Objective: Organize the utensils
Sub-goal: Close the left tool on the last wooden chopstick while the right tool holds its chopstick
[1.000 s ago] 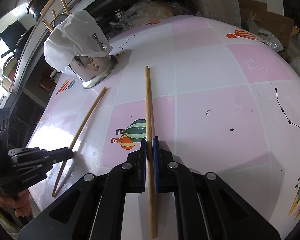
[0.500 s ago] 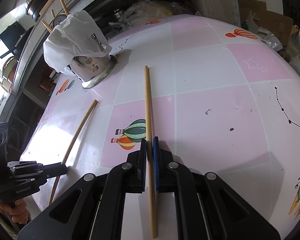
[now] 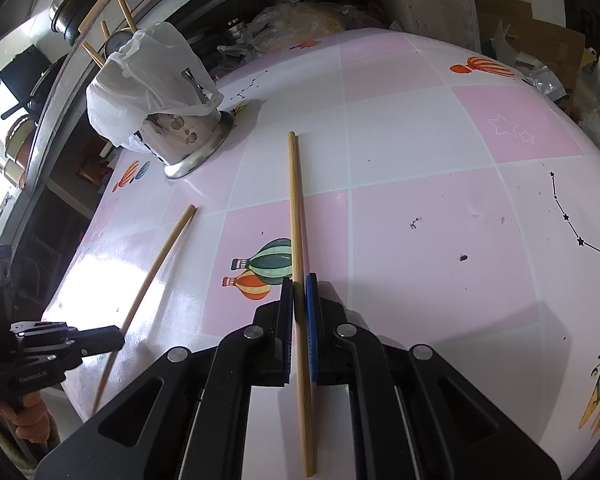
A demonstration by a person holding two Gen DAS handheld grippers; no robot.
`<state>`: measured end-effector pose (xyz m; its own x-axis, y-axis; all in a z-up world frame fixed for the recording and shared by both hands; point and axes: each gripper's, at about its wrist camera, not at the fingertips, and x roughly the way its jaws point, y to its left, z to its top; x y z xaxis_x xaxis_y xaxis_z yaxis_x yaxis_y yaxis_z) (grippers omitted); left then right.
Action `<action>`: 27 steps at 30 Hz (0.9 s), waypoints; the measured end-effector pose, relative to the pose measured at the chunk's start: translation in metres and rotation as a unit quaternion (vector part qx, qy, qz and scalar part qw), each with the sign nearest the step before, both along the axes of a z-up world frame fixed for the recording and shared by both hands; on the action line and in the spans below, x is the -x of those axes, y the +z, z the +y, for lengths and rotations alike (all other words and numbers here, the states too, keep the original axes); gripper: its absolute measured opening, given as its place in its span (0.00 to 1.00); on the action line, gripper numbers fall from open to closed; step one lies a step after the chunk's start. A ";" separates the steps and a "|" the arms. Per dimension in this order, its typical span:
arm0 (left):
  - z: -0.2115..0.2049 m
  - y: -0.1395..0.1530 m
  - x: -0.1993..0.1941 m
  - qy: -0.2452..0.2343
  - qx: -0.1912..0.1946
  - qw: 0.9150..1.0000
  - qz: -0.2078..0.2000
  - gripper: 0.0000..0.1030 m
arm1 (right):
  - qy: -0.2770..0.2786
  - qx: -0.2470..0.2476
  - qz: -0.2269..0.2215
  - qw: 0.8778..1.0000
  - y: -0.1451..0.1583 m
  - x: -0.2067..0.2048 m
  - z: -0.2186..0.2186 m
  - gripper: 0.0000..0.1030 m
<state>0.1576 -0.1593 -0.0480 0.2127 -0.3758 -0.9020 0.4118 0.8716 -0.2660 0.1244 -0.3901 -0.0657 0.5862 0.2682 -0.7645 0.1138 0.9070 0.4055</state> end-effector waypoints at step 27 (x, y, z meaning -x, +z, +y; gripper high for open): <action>-0.066 0.019 -0.035 -0.076 0.018 0.996 -0.050 0.28 | 0.001 -0.005 0.001 1.000 0.000 -0.001 -0.001 0.06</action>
